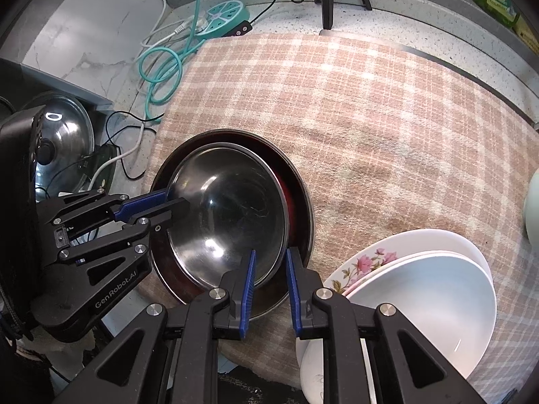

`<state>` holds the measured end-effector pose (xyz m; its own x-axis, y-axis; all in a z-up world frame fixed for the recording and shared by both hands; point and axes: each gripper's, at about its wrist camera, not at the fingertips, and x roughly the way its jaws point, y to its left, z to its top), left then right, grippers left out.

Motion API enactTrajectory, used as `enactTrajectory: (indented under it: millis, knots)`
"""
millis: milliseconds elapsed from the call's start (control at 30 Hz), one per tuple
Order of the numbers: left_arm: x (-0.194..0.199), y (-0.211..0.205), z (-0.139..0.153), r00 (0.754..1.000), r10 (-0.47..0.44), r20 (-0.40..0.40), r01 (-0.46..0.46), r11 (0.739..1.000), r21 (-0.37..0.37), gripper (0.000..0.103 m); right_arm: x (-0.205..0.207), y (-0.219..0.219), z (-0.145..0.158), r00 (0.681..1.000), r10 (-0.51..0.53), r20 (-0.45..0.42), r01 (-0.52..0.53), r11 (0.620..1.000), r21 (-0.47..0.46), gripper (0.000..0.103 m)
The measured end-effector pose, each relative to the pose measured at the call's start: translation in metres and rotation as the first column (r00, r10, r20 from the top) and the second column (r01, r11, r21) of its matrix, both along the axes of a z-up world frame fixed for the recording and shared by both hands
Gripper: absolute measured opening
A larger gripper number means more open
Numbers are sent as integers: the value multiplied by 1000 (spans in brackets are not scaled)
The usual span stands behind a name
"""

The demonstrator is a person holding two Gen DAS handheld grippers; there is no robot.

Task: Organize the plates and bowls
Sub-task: 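Open both grippers and release the steel bowl rim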

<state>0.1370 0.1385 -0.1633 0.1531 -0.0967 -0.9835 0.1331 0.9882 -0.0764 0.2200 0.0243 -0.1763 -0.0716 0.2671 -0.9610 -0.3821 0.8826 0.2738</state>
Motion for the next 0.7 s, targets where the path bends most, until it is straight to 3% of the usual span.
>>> enactTrajectory:
  millis: [233, 333, 500, 700]
  knots:
    - [-4, 4, 9, 1000, 29, 10, -29, 999, -24, 12, 0, -6, 5, 1000, -2, 12, 2, 1000, 6, 18]
    - [-7, 6, 18, 999, 42, 26, -41, 999, -33, 12, -1, -9, 10, 1000, 8, 30, -8, 1000, 5, 23]
    - [-9, 9, 37, 995, 72, 76, -69, 996, -48, 12, 2, -17, 17, 999, -25, 34, 24, 998, 54, 24]
    - [-17, 16, 67, 980, 130, 150, -118, 989, -84, 12, 2, -22, 41, 991, -21, 134, 5, 993, 115, 24]
